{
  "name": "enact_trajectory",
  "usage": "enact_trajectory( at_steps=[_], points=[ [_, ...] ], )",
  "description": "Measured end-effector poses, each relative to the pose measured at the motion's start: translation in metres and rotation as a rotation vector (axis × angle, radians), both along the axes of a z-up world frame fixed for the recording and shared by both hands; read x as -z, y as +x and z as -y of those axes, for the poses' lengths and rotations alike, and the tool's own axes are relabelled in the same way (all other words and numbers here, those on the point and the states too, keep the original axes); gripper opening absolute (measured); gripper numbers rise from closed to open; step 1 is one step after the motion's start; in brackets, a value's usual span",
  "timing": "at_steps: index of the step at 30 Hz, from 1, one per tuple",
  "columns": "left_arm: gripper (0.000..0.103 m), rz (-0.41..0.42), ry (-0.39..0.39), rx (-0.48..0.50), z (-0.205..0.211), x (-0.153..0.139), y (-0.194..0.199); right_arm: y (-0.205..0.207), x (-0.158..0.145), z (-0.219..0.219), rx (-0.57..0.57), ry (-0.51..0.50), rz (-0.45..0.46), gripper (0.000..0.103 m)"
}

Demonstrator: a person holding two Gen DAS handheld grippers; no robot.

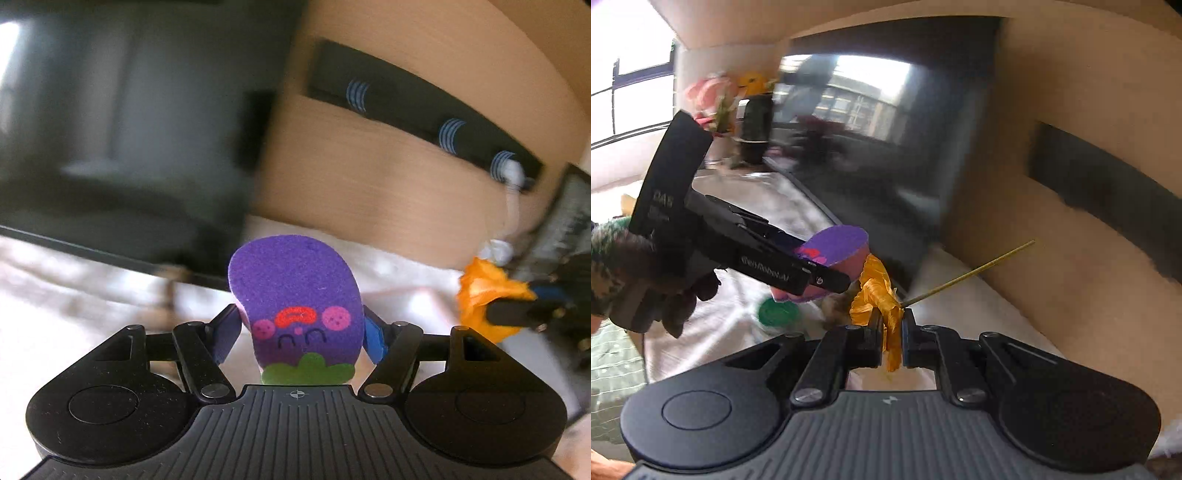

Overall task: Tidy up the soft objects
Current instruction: 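Grasp the purple sponge with the left tool while the right tool grasps the orange flower pick, then carry both items into the pink box and open both tools to release them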

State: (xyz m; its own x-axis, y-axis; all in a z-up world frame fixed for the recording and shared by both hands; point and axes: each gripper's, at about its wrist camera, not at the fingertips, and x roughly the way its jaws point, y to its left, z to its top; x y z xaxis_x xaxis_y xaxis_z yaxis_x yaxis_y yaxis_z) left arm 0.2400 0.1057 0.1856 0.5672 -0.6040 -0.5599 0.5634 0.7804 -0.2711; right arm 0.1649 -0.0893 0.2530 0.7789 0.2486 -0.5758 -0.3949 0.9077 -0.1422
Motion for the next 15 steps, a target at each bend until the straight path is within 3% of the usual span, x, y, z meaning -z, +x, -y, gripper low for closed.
enact_trajectory(
  at_steps=[3, 8, 15],
  points=[
    [0.073, -0.058, -0.026, 0.102, 0.044, 0.009, -0.004, -0.017, 0.007, 0.034, 0.075, -0.01, 0.026, 0.009],
    [0.073, -0.104, 0.016, 0.215, 0.101, 0.035, -0.01, -0.032, 0.032, 0.079, 0.189, 0.013, -0.003, 0.009],
    [0.073, -0.156, 0.02, 0.277, 0.146, 0.062, -0.016, -0.026, 0.064, 0.105, 0.248, 0.015, -0.028, 0.009]
  ],
)
